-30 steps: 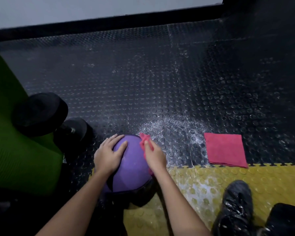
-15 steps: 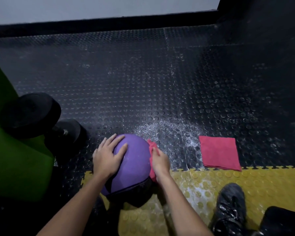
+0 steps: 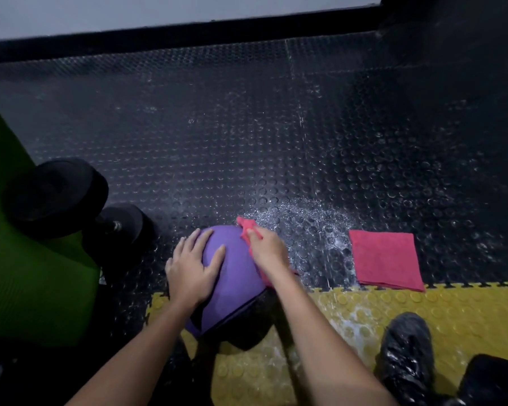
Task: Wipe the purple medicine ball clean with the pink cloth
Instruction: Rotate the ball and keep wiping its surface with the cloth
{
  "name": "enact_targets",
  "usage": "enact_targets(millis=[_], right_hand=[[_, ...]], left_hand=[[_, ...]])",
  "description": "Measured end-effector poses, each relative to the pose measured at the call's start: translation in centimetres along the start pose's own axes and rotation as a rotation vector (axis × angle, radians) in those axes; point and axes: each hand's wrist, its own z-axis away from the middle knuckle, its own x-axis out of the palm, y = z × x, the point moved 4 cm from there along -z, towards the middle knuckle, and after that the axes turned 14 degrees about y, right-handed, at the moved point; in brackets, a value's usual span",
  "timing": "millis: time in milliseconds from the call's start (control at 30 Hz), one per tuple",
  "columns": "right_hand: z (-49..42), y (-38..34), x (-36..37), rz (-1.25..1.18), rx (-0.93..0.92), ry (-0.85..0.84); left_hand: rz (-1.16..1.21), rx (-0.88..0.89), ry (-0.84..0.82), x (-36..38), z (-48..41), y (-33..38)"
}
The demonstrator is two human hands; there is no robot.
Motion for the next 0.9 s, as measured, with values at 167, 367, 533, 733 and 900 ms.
enact_targets(millis=[167, 367, 533, 733, 900], right_hand=[[9.8, -0.3, 0.0, -0.027, -0.416, 0.318], [2.3, 2.2, 0.1, -0.185, 0.083, 0.178], [2.3, 1.0, 0.2, -0.066, 0.032, 0.284], [9.4, -0.9, 0.9, 0.104, -0.520, 0.494], [3.5, 0.3, -0.9, 0.034, -0.329, 0.379]], left_hand=[[0.108, -0.124, 0.016, -0.2, -1.5, -1.4], [0.187, -0.289, 0.070, -0.3, -1.6, -2.0], [0.105, -0.404, 0.122, 0.2, -1.5, -1.4], [0.065, -0.497, 0.058, 0.6, -2.6, -0.7], [0.145, -0.215, -0.082, 0.9, -3.0, 0.2]])
